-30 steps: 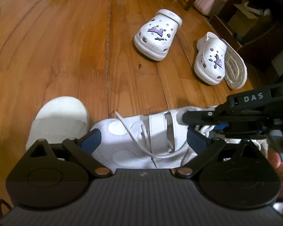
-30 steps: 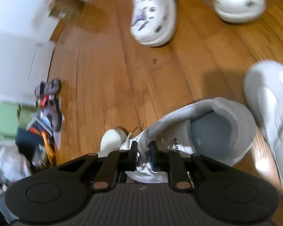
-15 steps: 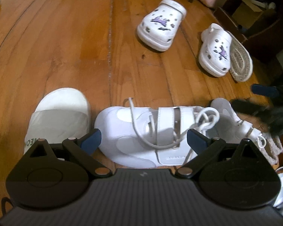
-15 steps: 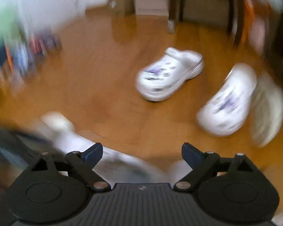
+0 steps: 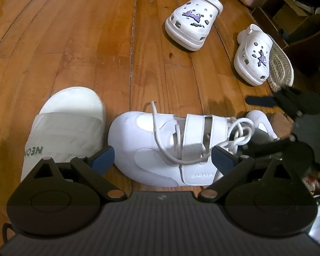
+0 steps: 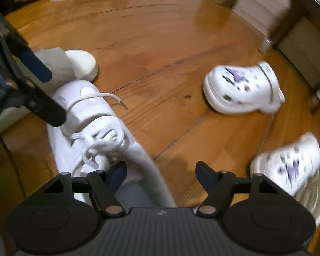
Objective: Organize scattered shoes
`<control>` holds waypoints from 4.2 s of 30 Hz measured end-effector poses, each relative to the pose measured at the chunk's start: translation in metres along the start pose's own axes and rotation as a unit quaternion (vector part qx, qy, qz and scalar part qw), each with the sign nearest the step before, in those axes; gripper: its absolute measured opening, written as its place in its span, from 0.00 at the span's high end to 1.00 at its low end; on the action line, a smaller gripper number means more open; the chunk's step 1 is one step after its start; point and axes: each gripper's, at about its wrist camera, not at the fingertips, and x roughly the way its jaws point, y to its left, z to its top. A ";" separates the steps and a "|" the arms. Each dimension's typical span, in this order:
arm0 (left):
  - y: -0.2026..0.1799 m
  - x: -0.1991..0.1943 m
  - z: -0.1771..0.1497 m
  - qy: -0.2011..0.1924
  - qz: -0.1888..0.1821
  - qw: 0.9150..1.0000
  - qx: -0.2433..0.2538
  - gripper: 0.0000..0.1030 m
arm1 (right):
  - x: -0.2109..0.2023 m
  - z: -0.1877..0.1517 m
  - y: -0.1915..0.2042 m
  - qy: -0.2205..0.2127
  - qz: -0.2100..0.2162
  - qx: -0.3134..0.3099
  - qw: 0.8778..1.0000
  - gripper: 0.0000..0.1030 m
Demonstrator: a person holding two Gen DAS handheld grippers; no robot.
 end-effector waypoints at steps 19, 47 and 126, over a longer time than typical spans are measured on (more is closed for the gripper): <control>-0.006 0.001 -0.001 0.004 -0.001 1.000 0.012 0.04 | -0.013 -0.054 0.023 -0.037 0.021 0.183 0.982 0.59; -0.022 0.014 -0.008 0.034 0.018 0.998 0.046 0.04 | -0.125 -0.135 0.025 -0.097 -0.095 0.337 0.932 0.34; -0.081 0.172 0.304 -0.021 0.074 0.992 -0.105 0.01 | 0.017 0.020 -0.180 -0.007 0.008 0.395 0.919 0.13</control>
